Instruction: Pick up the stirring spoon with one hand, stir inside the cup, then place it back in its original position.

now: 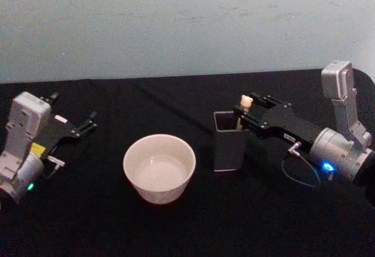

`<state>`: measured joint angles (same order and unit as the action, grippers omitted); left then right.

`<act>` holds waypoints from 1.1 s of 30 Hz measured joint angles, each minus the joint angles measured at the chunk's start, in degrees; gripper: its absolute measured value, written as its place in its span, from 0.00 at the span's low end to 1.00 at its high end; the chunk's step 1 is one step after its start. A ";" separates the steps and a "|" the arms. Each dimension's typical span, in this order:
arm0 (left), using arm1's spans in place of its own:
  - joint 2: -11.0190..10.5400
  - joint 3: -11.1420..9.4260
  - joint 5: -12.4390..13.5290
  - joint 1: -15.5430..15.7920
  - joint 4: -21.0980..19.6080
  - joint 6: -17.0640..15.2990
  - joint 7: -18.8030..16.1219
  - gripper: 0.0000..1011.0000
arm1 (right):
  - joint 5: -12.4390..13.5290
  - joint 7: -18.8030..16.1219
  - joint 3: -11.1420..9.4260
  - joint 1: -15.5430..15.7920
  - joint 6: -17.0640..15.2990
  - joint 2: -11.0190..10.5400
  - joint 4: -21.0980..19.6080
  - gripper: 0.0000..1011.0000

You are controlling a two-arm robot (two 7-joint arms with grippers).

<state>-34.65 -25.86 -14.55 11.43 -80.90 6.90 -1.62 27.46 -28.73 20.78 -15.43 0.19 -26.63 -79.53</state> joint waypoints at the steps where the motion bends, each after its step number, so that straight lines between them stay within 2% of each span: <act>1: 0.00 0.00 0.00 0.00 0.00 0.00 0.00 0.99 | 0.00 0.00 0.00 0.00 0.00 0.00 0.00 0.59; 3: 0.00 0.00 0.00 0.00 0.00 0.00 0.00 0.99 | 0.00 0.00 0.00 0.00 0.00 0.00 0.00 0.54; 4: 0.00 0.00 0.00 0.00 0.00 0.00 0.00 0.99 | 0.00 0.00 0.00 0.00 0.00 0.00 0.00 0.48; 7: 0.00 0.00 0.00 0.00 0.00 0.00 0.00 0.99 | 0.00 0.00 0.00 0.00 0.00 0.00 0.00 0.42; 10: 0.00 0.00 0.00 0.00 0.00 0.00 0.00 0.99 | 0.00 0.00 0.00 0.00 0.00 0.00 0.00 0.28; 14: 0.00 0.00 0.00 0.00 0.00 0.00 0.00 0.99 | 0.03 -0.01 0.00 0.00 0.01 0.00 -0.01 0.21; 33: 0.00 0.00 0.00 0.00 0.00 0.00 0.00 0.99 | 0.14 -0.15 0.01 0.01 -0.32 -0.12 -0.18 0.21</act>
<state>-34.65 -25.86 -14.55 11.43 -80.90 6.91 -1.62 27.60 -28.88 20.79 -15.42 -0.13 -26.75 -79.71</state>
